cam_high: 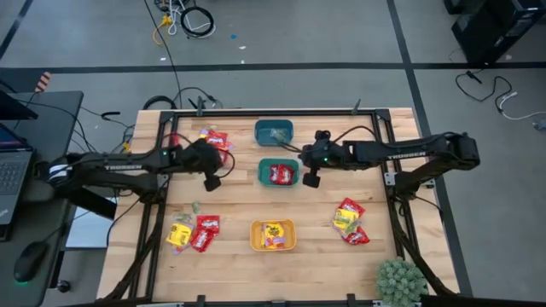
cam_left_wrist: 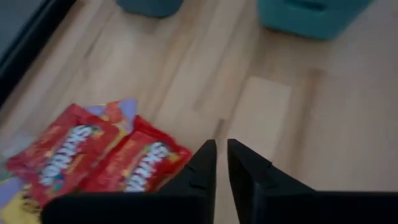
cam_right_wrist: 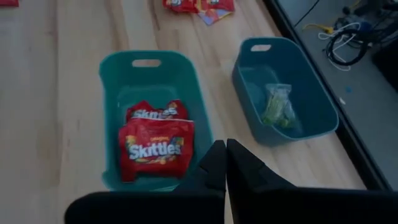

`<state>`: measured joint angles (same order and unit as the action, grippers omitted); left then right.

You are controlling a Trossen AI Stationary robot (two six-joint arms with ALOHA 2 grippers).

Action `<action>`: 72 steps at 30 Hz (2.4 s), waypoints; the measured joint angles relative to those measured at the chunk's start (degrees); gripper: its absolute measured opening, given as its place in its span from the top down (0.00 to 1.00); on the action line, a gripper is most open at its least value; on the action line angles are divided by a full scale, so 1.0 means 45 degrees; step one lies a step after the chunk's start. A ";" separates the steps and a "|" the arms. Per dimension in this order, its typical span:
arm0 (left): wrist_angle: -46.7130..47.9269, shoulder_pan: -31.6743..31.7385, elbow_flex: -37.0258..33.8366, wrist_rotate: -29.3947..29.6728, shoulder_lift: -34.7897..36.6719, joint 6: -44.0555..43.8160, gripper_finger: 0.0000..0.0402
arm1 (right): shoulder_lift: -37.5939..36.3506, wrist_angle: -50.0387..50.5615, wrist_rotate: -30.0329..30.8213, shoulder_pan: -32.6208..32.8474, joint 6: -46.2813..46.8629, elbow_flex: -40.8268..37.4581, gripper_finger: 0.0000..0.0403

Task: Sort candy
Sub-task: Put the red candy into the green bin

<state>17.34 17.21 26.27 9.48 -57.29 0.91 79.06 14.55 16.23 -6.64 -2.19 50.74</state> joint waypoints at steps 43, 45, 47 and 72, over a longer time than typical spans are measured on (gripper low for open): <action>0.1214 0.6781 0.3830 -0.1305 -0.6763 0.0774 0.73 | 0.0109 -0.1844 -0.0332 -0.0941 -0.0556 -0.0758 1.00; 0.1214 0.6781 0.3825 -0.1054 -0.6775 0.0943 0.77 | 0.0109 -0.1888 -0.0332 -0.0941 -0.0556 -0.0758 1.00; 0.1187 0.6755 0.3814 -0.0929 -0.6781 0.1108 0.84 | 0.0109 -0.1886 -0.0334 -0.0941 -0.0556 -0.0758 1.00; -0.1229 0.0816 0.4665 -0.4119 -0.4339 0.2725 1.00 | -0.0347 -0.1886 -0.0322 -0.1194 -0.1183 -0.0753 1.00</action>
<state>11.81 20.88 47.27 -9.06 -76.82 13.17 77.49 6.07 14.79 -12.01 -7.51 47.35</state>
